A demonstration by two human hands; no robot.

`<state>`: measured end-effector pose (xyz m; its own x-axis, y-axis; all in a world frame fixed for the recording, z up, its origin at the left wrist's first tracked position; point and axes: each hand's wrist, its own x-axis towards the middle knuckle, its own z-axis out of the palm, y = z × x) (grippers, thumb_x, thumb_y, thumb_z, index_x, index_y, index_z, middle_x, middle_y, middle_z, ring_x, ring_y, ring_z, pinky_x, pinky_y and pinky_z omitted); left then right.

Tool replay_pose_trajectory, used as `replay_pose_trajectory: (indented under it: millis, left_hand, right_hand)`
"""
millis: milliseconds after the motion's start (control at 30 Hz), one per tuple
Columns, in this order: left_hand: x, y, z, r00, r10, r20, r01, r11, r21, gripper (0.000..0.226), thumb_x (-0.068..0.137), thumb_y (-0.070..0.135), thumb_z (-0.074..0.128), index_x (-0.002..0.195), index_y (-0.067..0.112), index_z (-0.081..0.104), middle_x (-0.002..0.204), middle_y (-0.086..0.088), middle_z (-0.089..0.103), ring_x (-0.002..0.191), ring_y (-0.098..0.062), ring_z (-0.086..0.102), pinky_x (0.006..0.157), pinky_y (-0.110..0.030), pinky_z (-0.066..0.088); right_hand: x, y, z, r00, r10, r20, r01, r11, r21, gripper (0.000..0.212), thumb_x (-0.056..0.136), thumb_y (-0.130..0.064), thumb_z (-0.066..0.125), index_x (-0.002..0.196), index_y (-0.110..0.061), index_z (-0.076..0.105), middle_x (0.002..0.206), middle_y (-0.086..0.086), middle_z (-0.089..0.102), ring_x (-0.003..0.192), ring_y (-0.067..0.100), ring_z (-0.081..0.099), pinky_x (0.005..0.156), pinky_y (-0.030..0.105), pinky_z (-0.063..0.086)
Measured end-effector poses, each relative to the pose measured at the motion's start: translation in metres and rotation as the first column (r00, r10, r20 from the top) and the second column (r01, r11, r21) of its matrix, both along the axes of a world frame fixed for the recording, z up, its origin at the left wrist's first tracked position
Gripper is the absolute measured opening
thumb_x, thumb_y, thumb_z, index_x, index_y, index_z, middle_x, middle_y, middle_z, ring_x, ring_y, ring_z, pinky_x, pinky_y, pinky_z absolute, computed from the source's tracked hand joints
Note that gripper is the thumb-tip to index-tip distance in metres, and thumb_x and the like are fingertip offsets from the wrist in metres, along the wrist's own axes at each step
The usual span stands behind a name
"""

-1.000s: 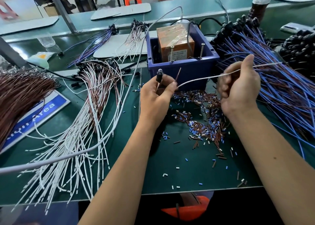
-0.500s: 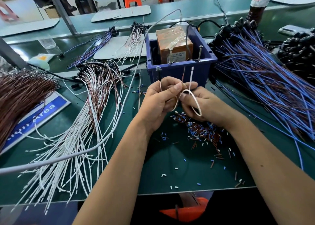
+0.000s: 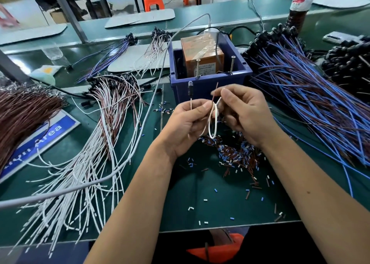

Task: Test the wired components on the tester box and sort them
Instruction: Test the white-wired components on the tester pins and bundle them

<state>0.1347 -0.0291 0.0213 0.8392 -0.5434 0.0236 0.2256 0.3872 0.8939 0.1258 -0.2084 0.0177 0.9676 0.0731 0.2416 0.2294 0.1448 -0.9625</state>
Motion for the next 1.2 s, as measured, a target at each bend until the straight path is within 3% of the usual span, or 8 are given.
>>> replay_pose_trajectory:
  millis: [333,467,567,700,867,967,1067,1200]
  left_hand:
    - [0.003,0.003,-0.003,0.992,0.104,0.074,-0.096,0.990,-0.107,0.025,0.102,0.010,0.052,0.085,0.012,0.070,0.076,-0.002,0.065,0.043,0.003,0.029,0.040,-0.007,0.025]
    - [0.003,-0.005,-0.004,0.950,0.254,0.184,-0.247,0.967,-0.063,0.024,0.103,0.011,0.055,0.085,0.013,0.072,0.075,-0.002,0.067,0.044,0.001,0.034,0.042,-0.011,0.026]
    - [0.001,-0.007,-0.005,0.932,0.295,0.212,-0.300,0.954,-0.008,0.016,0.099,0.014,0.060,0.087,0.009,0.069,0.070,0.001,0.068,0.043,0.001,0.040,0.041,-0.012,0.030]
    - [0.001,-0.007,-0.004,0.926,0.267,0.266,-0.298,0.951,0.081,0.017,0.099,0.014,0.059,0.089,0.003,0.066,0.071,0.001,0.068,0.043,-0.001,0.037,0.042,-0.013,0.029]
    - [-0.001,-0.008,-0.004,0.930,0.244,0.274,-0.275,0.958,0.078,0.012,0.099,0.012,0.061,0.091,0.006,0.067,0.074,-0.008,0.066,0.046,-0.005,0.037,0.044,-0.014,0.031]
    - [0.000,-0.011,-0.006,0.819,0.370,0.438,-0.464,0.877,0.127,0.013,0.097,0.012,0.064,0.089,0.002,0.068,0.069,-0.014,0.059,0.048,-0.012,0.042,0.046,-0.023,0.036]
    - [0.001,-0.014,-0.007,0.572,0.509,0.643,-0.724,0.682,0.104,0.008,0.098,0.014,0.066,0.090,0.012,0.069,0.076,-0.003,0.072,0.054,-0.012,0.057,0.055,-0.029,0.044]
    - [0.002,-0.016,-0.007,0.368,0.656,0.659,-0.849,0.526,-0.049,0.005,0.099,0.007,0.066,0.102,0.011,0.064,0.075,0.008,0.071,0.068,-0.018,0.074,0.070,-0.031,0.059]
  right_hand:
    - [0.002,-0.014,0.004,0.962,-0.270,0.039,0.265,0.958,0.106,0.015,0.101,-0.023,0.068,0.093,-0.012,0.075,0.069,0.006,0.064,0.038,0.010,0.042,0.033,0.018,0.029]
    - [-0.004,0.003,0.001,0.991,-0.130,0.019,0.130,0.991,-0.016,0.020,0.100,-0.030,0.067,0.096,-0.012,0.076,0.063,-0.001,0.065,0.037,0.008,0.044,0.032,0.017,0.031]
    - [-0.005,0.014,0.001,0.995,-0.097,0.004,0.097,0.995,0.024,0.012,0.096,-0.021,0.072,0.093,-0.010,0.077,0.067,0.003,0.069,0.038,0.009,0.041,0.035,0.017,0.028]
    - [-0.003,0.012,0.001,0.991,-0.096,-0.091,0.109,0.982,0.155,0.016,0.080,-0.025,0.079,0.092,-0.014,0.081,0.080,0.019,0.070,0.060,0.030,0.049,0.060,0.033,0.037]
    - [-0.002,0.010,0.002,0.988,0.027,-0.155,0.008,0.974,0.225,0.011,0.084,-0.021,0.075,0.090,-0.012,0.075,0.067,0.005,0.065,0.048,0.011,0.045,0.043,0.024,0.026]
    - [-0.002,0.011,0.007,0.997,-0.076,-0.017,0.078,0.973,0.218,0.009,0.100,-0.008,0.064,0.092,-0.011,0.067,0.080,0.008,0.071,0.049,0.010,0.056,0.043,0.021,0.044]
    - [-0.002,0.009,0.007,0.962,-0.253,0.104,0.242,0.964,0.113,0.010,0.105,-0.009,0.060,0.095,-0.012,0.062,0.082,0.013,0.074,0.036,0.013,0.043,0.035,0.020,0.034]
    - [0.000,0.005,0.003,0.819,-0.497,0.285,0.534,0.843,-0.063,0.007,0.100,-0.016,0.069,0.100,-0.009,0.065,0.077,0.005,0.076,0.047,0.006,0.060,0.050,0.024,0.047]
